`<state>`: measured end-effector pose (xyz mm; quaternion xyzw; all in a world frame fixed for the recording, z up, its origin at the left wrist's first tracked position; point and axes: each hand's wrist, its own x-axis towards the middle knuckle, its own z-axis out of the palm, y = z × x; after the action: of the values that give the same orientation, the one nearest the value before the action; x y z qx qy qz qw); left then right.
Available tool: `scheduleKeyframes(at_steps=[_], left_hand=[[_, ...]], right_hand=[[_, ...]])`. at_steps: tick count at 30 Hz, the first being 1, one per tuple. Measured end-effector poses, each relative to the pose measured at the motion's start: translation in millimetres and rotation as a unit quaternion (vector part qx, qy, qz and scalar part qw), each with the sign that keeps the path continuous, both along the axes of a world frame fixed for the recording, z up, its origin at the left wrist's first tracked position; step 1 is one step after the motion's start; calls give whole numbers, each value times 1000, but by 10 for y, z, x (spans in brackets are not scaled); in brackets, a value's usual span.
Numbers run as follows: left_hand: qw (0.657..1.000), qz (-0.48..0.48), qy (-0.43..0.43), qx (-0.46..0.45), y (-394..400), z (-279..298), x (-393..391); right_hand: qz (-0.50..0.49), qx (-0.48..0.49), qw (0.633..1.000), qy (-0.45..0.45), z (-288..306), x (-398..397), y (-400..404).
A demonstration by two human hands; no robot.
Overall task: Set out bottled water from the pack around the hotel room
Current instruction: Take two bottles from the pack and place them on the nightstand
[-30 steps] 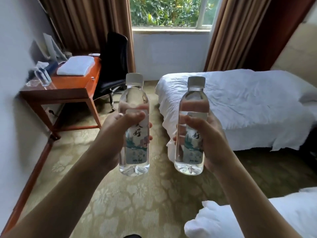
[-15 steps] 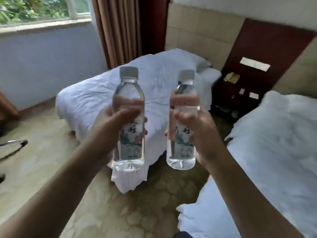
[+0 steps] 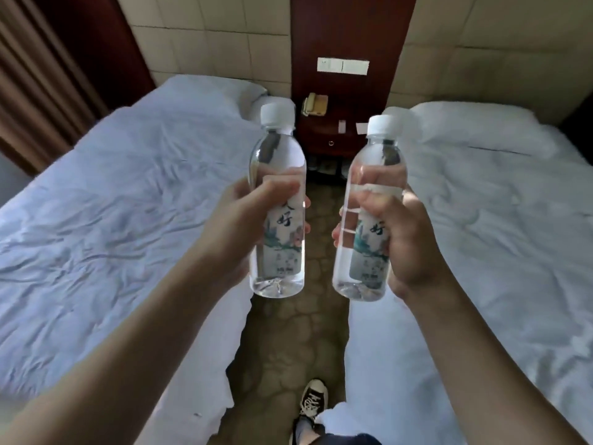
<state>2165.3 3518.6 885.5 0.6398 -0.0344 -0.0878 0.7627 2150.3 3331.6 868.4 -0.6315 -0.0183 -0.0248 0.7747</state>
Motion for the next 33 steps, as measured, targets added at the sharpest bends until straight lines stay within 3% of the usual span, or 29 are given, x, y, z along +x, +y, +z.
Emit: scheduleKeyframes(at_steps=[13, 18, 24, 33], left_hand=[[999, -49, -5, 18, -548, 165, 2665], [998, -60, -5, 7, -642, -15, 3948], [996, -91, -6, 15, -870, -33, 5621], [992, -124, -3, 26, -1651, 12, 7689]], right_hand=[[-30, 7, 999, 19, 16, 2572, -717], [-47, -19, 998, 38, -100, 3772, -809], [-71, 16, 996, 57, -61, 5329, -953], [-117, 38, 990, 64, -107, 7269, -1653]])
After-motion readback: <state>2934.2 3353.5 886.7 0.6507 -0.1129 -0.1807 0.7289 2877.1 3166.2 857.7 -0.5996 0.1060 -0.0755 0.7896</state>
